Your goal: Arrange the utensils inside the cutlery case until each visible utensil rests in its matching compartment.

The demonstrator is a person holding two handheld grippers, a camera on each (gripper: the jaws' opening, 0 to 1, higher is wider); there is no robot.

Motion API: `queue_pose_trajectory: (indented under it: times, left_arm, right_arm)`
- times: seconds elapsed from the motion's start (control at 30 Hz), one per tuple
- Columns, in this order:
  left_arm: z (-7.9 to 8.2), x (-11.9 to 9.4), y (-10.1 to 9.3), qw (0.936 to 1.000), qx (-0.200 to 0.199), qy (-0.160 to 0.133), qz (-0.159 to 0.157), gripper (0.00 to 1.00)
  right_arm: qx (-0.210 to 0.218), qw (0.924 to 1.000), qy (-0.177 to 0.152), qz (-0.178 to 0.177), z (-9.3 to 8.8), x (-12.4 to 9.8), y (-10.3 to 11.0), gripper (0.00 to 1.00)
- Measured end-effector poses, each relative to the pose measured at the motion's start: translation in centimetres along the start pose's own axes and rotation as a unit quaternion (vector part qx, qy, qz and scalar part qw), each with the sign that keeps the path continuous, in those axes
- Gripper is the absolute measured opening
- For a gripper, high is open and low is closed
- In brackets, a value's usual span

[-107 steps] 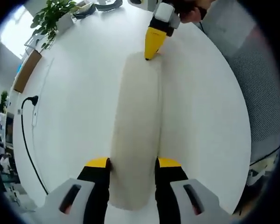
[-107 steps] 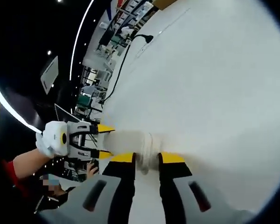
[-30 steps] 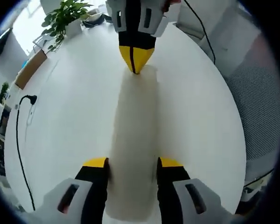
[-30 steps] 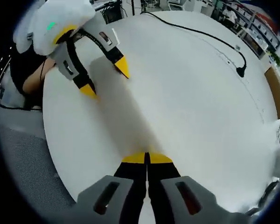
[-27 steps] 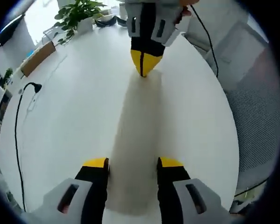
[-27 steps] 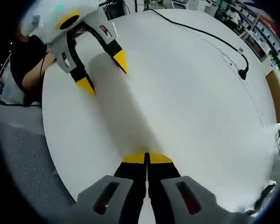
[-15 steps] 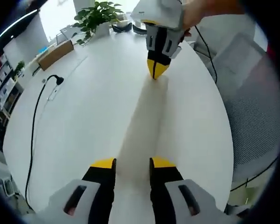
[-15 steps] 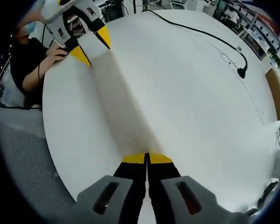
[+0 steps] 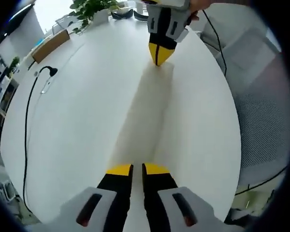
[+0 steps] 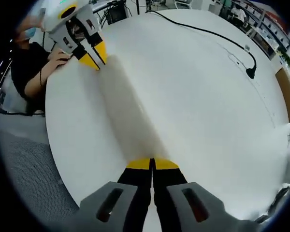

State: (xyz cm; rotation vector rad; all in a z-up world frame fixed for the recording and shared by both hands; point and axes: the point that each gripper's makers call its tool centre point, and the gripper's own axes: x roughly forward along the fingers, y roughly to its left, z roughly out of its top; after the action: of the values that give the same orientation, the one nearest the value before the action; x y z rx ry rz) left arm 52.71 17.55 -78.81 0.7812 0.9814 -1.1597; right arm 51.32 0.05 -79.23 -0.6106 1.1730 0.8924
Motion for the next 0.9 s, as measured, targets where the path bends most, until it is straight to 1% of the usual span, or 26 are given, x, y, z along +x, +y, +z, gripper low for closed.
queue_pose_trajectory:
  times: [0.07,0.1,0.17,0.27,0.37,0.47,0.5,0.53,0.57,0.6,0.63,0.7,0.73,0.8,0.83,0.87,0.9]
  left_arm:
    - [0.1,0.1,0.4,1.0,0.004,0.001,-0.001,0.02]
    - [0.1,0.1,0.3,0.9998,-0.014,0.006,-0.009,0.02]
    - [0.1,0.1,0.3,0.9992,-0.032,0.008,-0.021,0.0]
    - [0.1,0.1,0.2,0.9993,-0.018,0.014,-0.028,0.0]
    - [0.1,0.1,0.1,0.9994,-0.012,0.018,-0.027,0.0]
    - [0.1,0.1,0.1,0.9993,-0.021,0.018,-0.026,0.0]
    - [0.2,0.0,0.0,0.9986,-0.044,0.012,-0.025,0.0]
    - [0.3,0.0,-0.1,0.998,-0.059,0.006,-0.021,0.0]
    - [0.3,0.0,-0.4,0.9983,-0.054,0.002,-0.023,0.0]
    - [0.4,-0.1,-0.7,0.9989,-0.043,-0.003,-0.016,0.0]
    - [0.4,-0.1,-0.8,0.9989,-0.045,-0.005,-0.01,0.0]
    - [0.5,-0.1,-0.8,0.9975,-0.07,-0.007,0.007,0.0]
    - [0.5,-0.1,-1.0,0.9979,-0.063,-0.01,0.008,0.0]
    - [0.5,-0.2,-1.5,0.9985,-0.054,-0.007,-0.001,0.0]
    - [0.6,-0.2,-1.3,0.9999,-0.011,-0.009,0.002,0.0]
    - [0.6,-0.2,-1.4,0.9997,0.021,-0.012,-0.005,0.01]
    - [0.6,-0.2,-1.5,0.9999,-0.004,-0.01,0.0,0.02]
  right_arm:
    - [0.005,1.0,0.002,0.003,0.0,0.0,-0.1,0.0]
    - [0.008,0.9999,0.002,0.006,0.0,0.0,-0.1,0.0]
    - [0.011,0.9999,0.001,0.01,0.0,0.0,-0.1,0.0]
    - [0.011,0.9999,-0.003,0.009,0.0,-0.1,0.1,0.0]
    - [0.011,0.9999,-0.005,0.007,-0.1,-0.2,0.2,0.0]
    - [0.007,0.9999,-0.004,0.009,0.0,-0.2,0.2,0.0]
    - [-0.011,0.9999,-0.004,0.011,0.0,-0.3,0.2,0.0]
    - [-0.022,0.9997,-0.004,0.01,0.0,-0.3,0.2,0.0]
    - [-0.031,0.9995,-0.007,0.008,0.0,-0.3,0.3,0.0]
    - [-0.031,0.9995,-0.009,0.007,0.0,-0.3,0.3,0.0]
    - [-0.028,0.9995,-0.01,0.007,-0.1,-0.4,0.3,0.0]
    - [-0.032,0.9993,-0.016,0.01,-0.1,-0.4,0.1,0.0]
    - [-0.046,0.9987,-0.018,0.013,-0.1,-0.3,0.0,0.0]
    - [-0.085,0.9962,-0.019,0.006,0.1,-0.3,-0.3,0.0]
    - [-0.095,0.9953,-0.017,0.006,0.0,-0.3,-0.1,0.0]
    - [-0.097,0.9951,-0.018,0.0,-0.1,-0.4,-0.2,0.0]
    - [-0.086,0.9959,-0.017,-0.019,-0.2,-0.4,-0.8,0.02]
